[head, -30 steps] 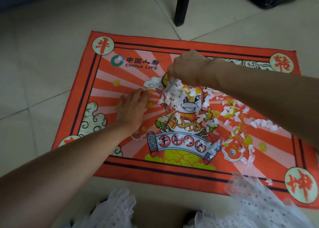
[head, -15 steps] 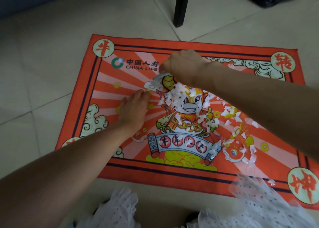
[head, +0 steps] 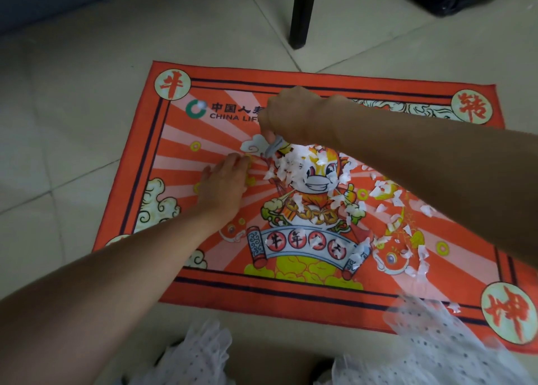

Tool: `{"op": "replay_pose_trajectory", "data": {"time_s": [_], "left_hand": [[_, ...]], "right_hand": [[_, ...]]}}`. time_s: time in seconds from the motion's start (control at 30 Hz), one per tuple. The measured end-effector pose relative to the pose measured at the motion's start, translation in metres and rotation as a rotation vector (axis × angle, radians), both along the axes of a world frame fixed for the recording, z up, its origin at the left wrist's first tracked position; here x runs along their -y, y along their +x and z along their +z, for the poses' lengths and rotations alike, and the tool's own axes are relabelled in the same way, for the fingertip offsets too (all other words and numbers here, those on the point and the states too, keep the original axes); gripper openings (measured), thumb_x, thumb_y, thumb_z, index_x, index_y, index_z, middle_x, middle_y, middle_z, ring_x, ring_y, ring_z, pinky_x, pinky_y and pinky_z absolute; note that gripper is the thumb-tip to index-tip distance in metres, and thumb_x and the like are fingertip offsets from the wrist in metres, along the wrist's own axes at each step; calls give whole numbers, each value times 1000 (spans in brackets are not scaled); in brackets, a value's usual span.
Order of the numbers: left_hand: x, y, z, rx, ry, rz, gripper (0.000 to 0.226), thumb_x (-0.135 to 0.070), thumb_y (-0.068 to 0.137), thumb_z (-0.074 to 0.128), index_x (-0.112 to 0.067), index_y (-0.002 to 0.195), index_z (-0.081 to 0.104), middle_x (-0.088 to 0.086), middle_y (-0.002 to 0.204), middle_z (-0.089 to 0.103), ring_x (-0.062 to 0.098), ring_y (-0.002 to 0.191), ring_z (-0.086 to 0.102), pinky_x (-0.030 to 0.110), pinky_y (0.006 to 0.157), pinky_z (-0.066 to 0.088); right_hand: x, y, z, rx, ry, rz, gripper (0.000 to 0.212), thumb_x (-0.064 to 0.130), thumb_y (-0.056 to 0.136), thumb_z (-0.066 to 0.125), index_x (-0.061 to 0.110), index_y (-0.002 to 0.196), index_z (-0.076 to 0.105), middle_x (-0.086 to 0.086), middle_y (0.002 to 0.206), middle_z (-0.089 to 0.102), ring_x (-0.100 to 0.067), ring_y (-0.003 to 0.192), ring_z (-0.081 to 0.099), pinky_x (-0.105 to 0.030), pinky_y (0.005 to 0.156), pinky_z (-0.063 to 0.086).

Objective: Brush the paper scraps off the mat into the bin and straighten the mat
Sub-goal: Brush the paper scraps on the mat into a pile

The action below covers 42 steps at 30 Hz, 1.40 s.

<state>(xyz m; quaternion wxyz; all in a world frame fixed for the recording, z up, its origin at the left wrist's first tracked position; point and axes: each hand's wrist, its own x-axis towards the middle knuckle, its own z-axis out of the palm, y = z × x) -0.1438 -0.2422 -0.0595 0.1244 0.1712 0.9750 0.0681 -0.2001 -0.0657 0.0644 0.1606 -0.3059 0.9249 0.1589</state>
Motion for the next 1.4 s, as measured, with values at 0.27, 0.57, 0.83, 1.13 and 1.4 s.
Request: {"op": "replay_pose_trajectory", "data": {"time_s": [0.27, 0.57, 0.83, 1.13, 1.4], "left_hand": [[9, 7, -6, -47, 34, -45, 60, -13, 95, 56, -17, 150, 32, 3, 152, 34, 26, 137, 36, 52, 108, 33], [9, -8, -8, 106, -58, -105, 70, -25, 102, 44, -21, 158, 1, 1, 165, -4, 25, 152, 2, 54, 119, 15], [0, -11, -9, 108, -1, -52, 75, -7, 94, 57, -21, 153, 14, 6, 162, 6, 31, 150, 10, 56, 118, 21], [-2, -12, -10, 115, -13, -35, 79, -3, 91, 59, -22, 153, 15, 6, 162, 6, 31, 150, 11, 55, 118, 20], [-4, -12, -6, 137, 5, -32, 71, -6, 94, 55, -21, 152, 18, 7, 162, 8, 32, 149, 13, 57, 117, 21]], "right_hand": [[-26, 2, 8, -44, -71, -53, 46, 3, 90, 53, 27, 129, 54, -10, 120, 56, -33, 104, 56, -33, 69, 37], [-64, -35, 0, -140, -138, -343, 49, 0, 90, 54, 24, 133, 53, -18, 122, 53, -38, 107, 54, -33, 70, 34], [-51, -36, -27, -174, -143, -363, 43, 10, 98, 49, 19, 139, 48, -22, 125, 53, -41, 109, 55, -40, 78, 44], [-60, -27, -25, -94, -140, -334, 39, 4, 92, 54, 18, 128, 56, -15, 118, 58, -33, 105, 56, -37, 79, 45], [-77, 9, -24, -14, -158, -255, 51, 0, 88, 53, 30, 129, 56, -5, 122, 60, -29, 107, 56, -35, 82, 46]]}}
